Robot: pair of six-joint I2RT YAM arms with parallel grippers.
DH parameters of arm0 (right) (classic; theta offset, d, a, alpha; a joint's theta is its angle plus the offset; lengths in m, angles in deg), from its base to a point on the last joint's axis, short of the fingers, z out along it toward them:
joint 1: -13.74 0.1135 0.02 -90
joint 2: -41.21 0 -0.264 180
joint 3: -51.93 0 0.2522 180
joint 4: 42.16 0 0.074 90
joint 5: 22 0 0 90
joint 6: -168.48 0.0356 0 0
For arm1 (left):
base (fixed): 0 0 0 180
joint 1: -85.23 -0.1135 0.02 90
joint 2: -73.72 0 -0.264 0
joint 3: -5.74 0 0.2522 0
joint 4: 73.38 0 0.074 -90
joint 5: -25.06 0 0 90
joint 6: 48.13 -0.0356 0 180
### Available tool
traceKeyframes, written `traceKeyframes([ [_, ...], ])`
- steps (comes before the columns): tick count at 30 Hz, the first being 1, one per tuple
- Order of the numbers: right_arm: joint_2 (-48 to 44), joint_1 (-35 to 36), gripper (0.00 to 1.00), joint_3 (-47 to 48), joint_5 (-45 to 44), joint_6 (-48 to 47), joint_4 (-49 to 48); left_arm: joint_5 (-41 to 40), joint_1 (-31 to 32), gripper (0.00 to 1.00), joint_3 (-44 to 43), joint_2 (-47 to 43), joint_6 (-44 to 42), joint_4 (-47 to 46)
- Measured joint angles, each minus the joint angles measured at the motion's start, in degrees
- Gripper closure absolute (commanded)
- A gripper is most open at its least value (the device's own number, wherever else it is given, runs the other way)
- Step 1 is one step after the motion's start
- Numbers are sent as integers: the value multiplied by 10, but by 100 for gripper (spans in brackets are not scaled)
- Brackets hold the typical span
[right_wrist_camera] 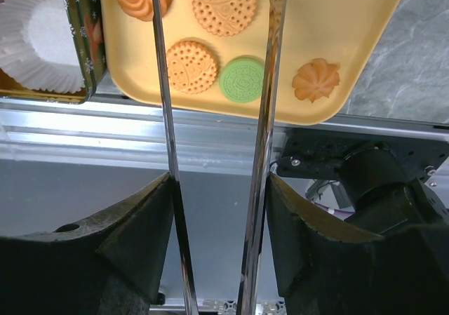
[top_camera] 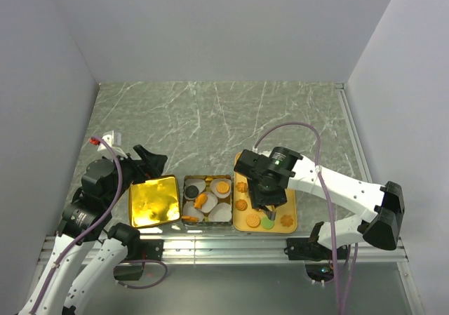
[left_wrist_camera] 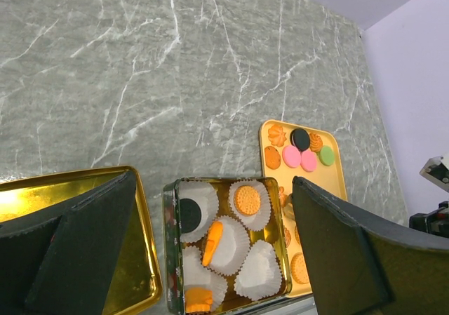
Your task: Pack the cookies
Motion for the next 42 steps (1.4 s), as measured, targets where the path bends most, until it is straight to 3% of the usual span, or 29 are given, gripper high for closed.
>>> traceKeyframes([
  [26,103,61,58,67,2,-34,3,-1,0,0,0,-3,0,0],
  [42,82,-12,60,108,0,-56,3,-1,0,1,0,-3,0,0],
])
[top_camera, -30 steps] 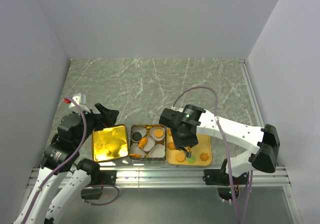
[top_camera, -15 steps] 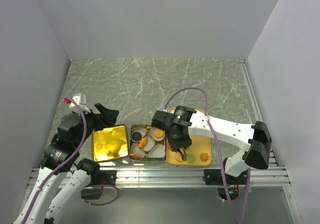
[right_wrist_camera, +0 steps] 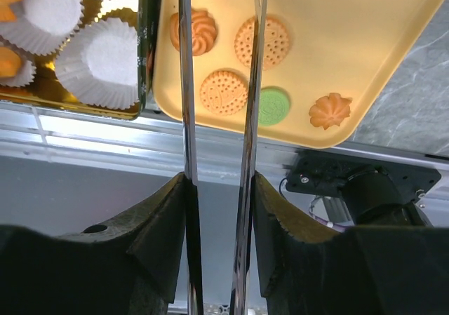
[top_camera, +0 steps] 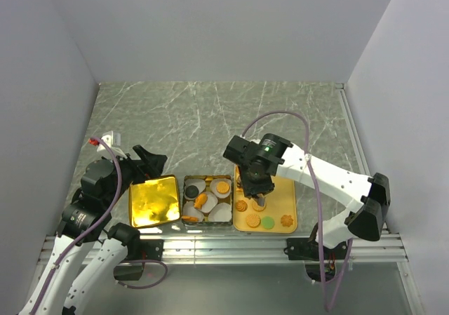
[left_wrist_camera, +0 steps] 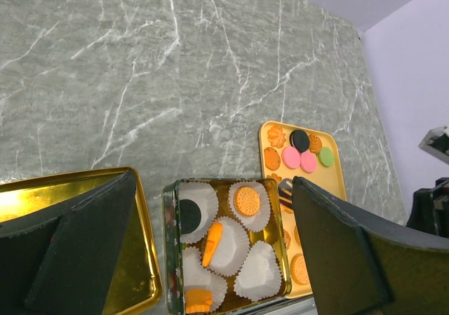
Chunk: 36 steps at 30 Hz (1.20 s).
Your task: Pack the cookies
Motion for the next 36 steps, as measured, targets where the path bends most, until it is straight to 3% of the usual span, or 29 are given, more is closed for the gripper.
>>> traceKeyframes([
  [11,-31,10,62,48,8,22,3,0,0,1,0,0,0,0],
  [19,-31,79,62,108,14,55,-2,0,0,0,0,0,0,0],
  [27,-32,153,62,89,19,96,-3,0,0,0,0,0,0,0],
  [36,-35,182,62,36,29,128,-1,0,0,1,0,0,0,0],
])
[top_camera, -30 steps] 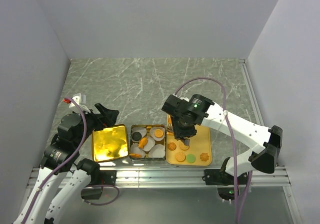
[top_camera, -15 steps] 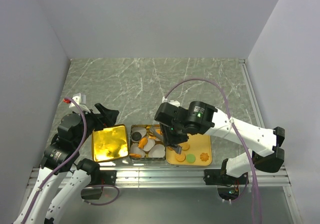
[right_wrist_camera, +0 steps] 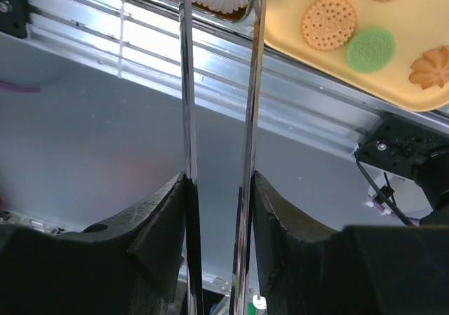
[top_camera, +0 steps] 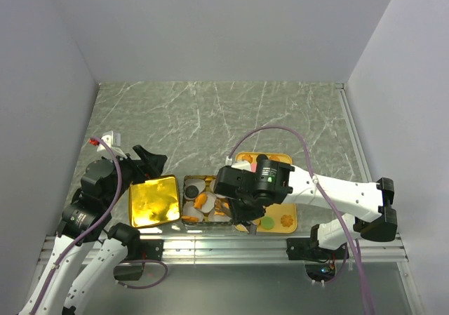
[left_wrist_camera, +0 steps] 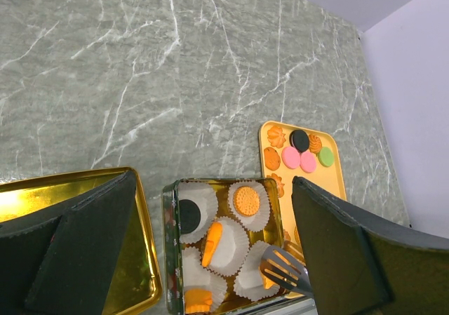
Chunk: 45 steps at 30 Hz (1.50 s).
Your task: Pack the cookies
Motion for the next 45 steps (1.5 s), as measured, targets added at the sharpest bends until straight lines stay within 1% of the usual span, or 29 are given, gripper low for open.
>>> traceKeyframes([
  [3,-6,1,62,-10,0,5,-2,0,0,1,0,0,0,0],
  [7,-10,1,59,-14,0,6,-4,0,0,1,0,0,0,0],
  [11,-10,1,54,-16,0,6,-4,0,0,1,0,0,0,0],
  [13,-10,2,52,-18,0,6,-5,0,0,1,0,0,0,0],
  [17,-10,2,45,-18,0,6,-5,0,0,1,0,0,0,0],
  [20,-9,3,43,-22,-1,5,-5,0,0,1,0,0,0,0],
  [32,-9,3,42,-18,-11,5,-5,-1,0,1,0,0,0,0],
  [36,1,-3,42,30,-29,-1,2,-2,0,1,0,0,0,0],
  [38,6,-14,42,67,-37,-11,-1,-3,0,1,0,0,0,0],
  [41,6,-51,42,104,-43,-28,-3,-3,0,1,0,1,0,0],
  [45,9,-148,42,132,-47,-80,-1,-5,0,1,0,2,0,0],
])
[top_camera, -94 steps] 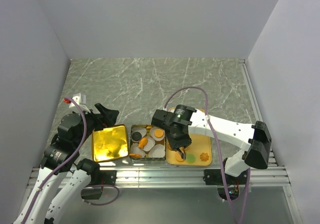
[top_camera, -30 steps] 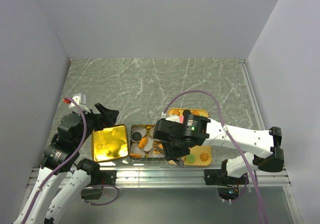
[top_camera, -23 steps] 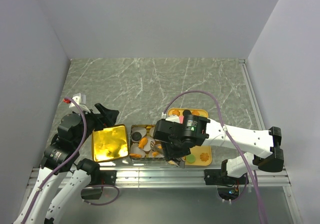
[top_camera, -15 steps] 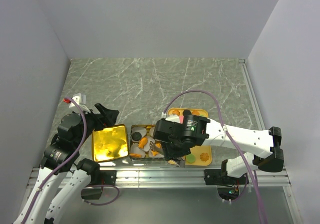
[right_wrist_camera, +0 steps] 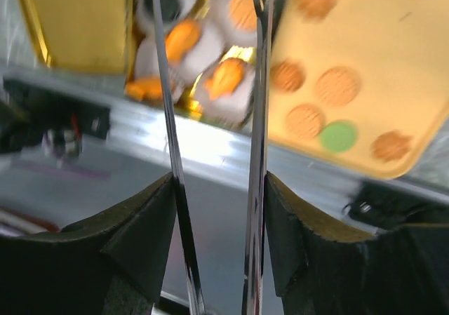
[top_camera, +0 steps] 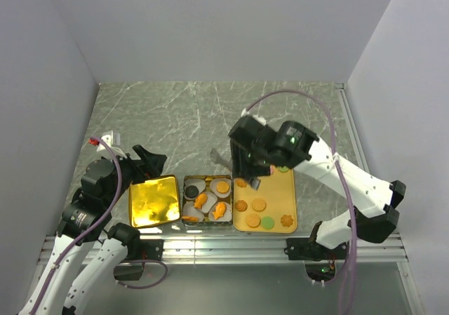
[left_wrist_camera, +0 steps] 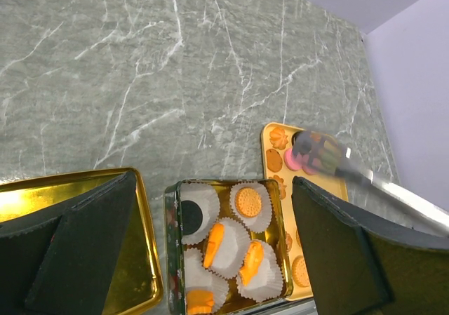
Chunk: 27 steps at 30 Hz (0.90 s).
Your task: Pack the cookies
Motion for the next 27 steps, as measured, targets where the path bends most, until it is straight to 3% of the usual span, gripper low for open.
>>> traceKeyframes([
  [5,65,-134,42,66,2,-95,3,-9,0,1,0,2,3,0],
  [14,324,-320,43,279,27,-221,-30,-24,0,1,0,80,12,4],
  [19,466,-376,42,397,42,-243,-48,-31,0,1,-1,143,18,17],
  [27,544,-400,43,382,54,-248,-87,-28,0,0,-44,263,20,70],
])
